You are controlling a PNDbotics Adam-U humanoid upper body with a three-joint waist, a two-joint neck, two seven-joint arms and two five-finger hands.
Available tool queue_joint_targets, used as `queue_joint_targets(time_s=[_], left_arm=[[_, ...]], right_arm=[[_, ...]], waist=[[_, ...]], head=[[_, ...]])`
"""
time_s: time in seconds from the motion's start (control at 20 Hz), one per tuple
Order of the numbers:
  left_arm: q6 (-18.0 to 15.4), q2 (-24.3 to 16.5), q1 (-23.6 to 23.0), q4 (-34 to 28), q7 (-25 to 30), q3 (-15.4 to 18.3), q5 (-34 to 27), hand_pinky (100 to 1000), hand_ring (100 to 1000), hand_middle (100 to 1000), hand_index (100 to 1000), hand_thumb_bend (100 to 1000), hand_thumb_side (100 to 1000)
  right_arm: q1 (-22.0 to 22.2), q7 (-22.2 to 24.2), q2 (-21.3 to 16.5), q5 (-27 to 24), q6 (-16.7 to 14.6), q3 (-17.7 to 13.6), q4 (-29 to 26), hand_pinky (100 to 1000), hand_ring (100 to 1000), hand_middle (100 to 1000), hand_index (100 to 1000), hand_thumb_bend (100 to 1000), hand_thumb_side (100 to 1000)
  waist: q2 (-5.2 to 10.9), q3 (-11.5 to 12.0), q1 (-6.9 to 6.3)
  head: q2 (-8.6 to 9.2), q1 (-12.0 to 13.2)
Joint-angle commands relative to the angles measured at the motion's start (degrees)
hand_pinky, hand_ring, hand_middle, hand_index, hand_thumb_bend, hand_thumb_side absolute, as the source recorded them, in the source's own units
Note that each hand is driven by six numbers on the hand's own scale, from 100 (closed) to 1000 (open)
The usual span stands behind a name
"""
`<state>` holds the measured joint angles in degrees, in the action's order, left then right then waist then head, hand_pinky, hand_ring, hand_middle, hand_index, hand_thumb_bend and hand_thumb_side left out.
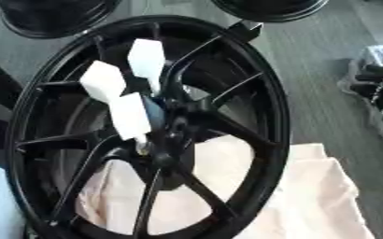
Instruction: Pull the pin out of the wheel hub.
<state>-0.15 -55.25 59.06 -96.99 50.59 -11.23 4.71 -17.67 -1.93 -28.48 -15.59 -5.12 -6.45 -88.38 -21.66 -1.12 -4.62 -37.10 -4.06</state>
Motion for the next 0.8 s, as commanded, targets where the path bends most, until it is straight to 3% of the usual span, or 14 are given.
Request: queue_joint_targets(time_s=[0.05,0.45,0.8], left_arm=[[-0.49,-0.16,1.84,-0.85,1.31,-0.95,0.39,785,803,771,829,432,714],[-2.21,0.67,3.09,0.95,1.37,-7.2,1.85,811,824,792,851,524,656],[-4.23,2.08,4.98,4.6,1.37,-11.49,4.68,814,826,793,851,544,655]], right_arm=[[-0.79,0.36,-1.31,0.11,-0.07,0.04,-1.43,879,725,705,825,100,765],[-0.77,0.53,-1.3,0.25,0.0,0.22,-1.37,879,725,706,825,100,768],[-0.56,0.59,-1.49,0.5,0.01,0.32,-1.37,879,725,706,824,100,768]], waist=[[1.6,-0.18,0.43],[1.5,-0.48,0.36],[1.68,-0.3,0.32]], head=[[0.44,0.46],[0.55,0.74],[0.05,0.62]])
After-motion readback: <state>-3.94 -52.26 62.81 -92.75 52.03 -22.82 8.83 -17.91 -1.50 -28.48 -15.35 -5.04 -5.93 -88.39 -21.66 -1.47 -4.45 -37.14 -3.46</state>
